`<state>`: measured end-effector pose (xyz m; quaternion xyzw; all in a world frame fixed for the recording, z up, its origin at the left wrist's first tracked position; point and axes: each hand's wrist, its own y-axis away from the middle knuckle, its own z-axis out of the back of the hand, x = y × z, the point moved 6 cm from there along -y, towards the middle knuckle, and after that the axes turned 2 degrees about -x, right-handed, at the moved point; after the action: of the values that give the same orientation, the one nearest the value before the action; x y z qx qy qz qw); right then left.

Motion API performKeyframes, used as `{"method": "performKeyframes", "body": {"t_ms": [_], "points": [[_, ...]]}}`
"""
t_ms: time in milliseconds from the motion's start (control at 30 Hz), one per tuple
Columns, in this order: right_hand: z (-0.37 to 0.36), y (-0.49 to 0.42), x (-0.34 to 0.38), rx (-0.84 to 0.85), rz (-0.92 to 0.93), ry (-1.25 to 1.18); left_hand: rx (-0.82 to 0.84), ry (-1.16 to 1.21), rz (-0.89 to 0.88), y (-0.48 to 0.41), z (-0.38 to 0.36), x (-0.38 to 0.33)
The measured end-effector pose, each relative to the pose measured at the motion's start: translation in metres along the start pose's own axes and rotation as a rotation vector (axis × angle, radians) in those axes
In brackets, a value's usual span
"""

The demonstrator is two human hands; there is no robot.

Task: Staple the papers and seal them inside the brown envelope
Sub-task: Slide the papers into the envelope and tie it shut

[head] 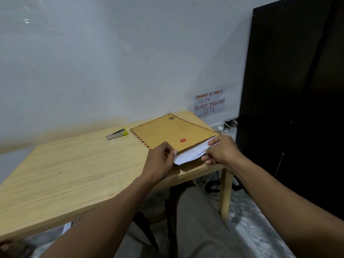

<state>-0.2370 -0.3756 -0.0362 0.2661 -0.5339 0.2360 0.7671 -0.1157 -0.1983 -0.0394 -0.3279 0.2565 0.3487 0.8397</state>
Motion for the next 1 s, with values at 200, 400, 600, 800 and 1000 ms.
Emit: {"method": "performKeyframes", "body": {"t_ms": [200,400,600,800,1000], "points": [[-0.015,-0.01,0.004,-0.135,0.313,0.567,-0.017,0.027,-0.001,0.003,0.01,0.005],[-0.026,0.017,0.019,-0.146,0.886,0.941,0.008,0.001,-0.022,0.004,0.014,0.013],[-0.038,0.011,-0.007,0.027,0.9,0.924,0.065,-0.029,-0.086,0.003,0.014,0.017],[-0.049,0.005,-0.008,0.197,0.824,0.934,0.088,-0.024,-0.121,0.003,0.016,0.016],[-0.068,-0.005,-0.002,0.351,0.688,1.005,0.139,-0.036,-0.112,0.002,0.016,0.016]]}}
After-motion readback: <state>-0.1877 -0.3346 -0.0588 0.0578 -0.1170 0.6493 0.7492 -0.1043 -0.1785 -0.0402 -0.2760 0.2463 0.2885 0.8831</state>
